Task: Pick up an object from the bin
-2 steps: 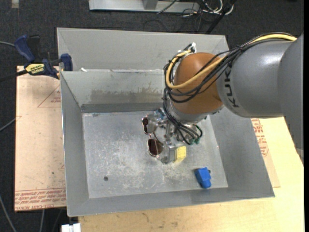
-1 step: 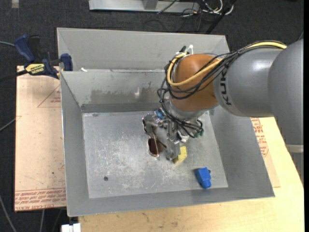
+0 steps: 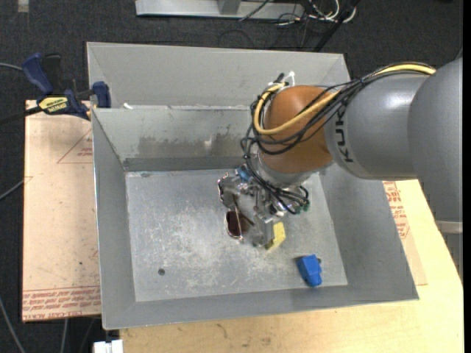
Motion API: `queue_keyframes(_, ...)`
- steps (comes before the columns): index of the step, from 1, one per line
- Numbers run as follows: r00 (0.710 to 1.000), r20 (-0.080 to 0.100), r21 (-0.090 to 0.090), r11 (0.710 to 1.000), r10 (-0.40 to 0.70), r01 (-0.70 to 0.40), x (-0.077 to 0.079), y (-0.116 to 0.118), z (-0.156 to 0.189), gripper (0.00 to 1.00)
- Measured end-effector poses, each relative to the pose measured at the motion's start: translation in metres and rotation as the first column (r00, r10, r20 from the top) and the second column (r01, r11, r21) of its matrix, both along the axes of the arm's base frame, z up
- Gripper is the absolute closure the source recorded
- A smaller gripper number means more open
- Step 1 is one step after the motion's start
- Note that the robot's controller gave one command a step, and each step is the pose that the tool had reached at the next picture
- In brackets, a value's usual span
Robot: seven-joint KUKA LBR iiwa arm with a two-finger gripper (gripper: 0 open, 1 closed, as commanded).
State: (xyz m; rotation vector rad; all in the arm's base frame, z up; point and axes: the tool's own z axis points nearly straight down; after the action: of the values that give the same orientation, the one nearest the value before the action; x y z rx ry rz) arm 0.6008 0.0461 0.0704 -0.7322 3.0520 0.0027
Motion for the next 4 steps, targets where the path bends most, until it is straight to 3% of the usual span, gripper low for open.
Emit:
queue_keyframes(1, 0.985, 0.001, -0.002, 0.985, 0.171, -0.171, 0.0001, 0.0213, 0.0000, 0.00)
queue_keyframes(2, 0.984, 0.002, 0.001, 0.984, 0.179, -0.179, 0.0013, 0.0280, 0.0002, 1.00)
queue_keyframes(4, 0.984, -0.003, 0.001, 0.984, 0.178, -0.178, 0.0000, 0.0279, 0.0037, 1.00)
